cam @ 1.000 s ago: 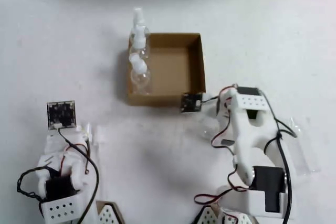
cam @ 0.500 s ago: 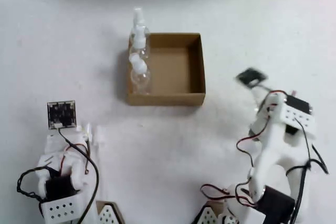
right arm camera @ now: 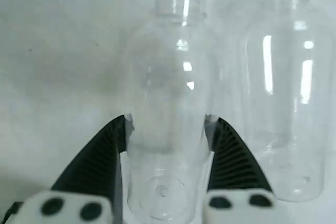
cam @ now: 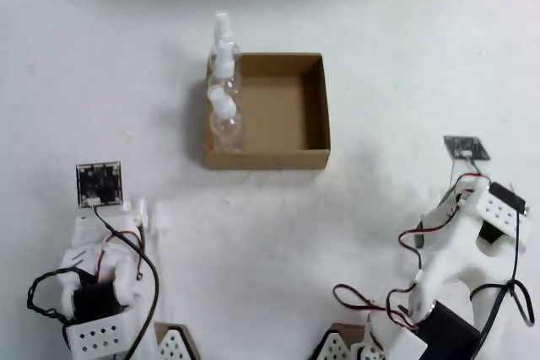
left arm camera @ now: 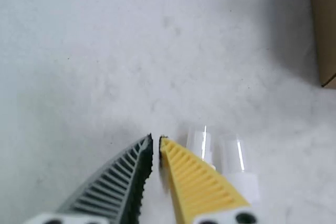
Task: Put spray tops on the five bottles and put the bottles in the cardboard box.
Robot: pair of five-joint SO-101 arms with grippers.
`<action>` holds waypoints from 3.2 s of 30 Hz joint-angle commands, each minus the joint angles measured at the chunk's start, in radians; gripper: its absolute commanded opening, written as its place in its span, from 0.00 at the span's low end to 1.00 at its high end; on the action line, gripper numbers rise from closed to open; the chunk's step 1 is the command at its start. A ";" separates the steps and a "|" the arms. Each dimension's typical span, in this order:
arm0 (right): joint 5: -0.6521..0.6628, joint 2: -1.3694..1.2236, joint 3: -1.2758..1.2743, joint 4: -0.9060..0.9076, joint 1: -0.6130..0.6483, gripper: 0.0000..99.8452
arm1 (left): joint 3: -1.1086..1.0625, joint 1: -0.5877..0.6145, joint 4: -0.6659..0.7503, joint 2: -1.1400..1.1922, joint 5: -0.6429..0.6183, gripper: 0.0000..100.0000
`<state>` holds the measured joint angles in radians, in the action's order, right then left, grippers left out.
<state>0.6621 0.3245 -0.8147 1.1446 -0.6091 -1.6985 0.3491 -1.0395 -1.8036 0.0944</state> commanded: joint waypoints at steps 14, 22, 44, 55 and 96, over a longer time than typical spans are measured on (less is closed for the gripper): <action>0.009 0.039 0.029 0.010 0.054 0.26 | 0.005 0.010 -0.009 -0.024 0.014 0.02; -0.058 0.038 0.109 0.008 0.058 0.26 | 0.005 0.010 -0.011 -0.024 0.014 0.02; -0.209 0.039 0.133 0.004 0.139 0.21 | 0.005 0.005 -0.009 -0.024 0.014 0.02; -0.218 0.039 0.104 -0.007 0.171 0.22 | 0.005 0.005 -0.008 -0.024 0.014 0.03; 0.443 0.217 -0.103 -0.061 0.133 0.22 | 0.005 -0.016 -0.002 -0.024 0.017 0.03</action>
<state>1.0487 0.5132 -0.9053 1.1185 -0.4572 -1.6985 0.3414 -1.0395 -1.8036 0.1036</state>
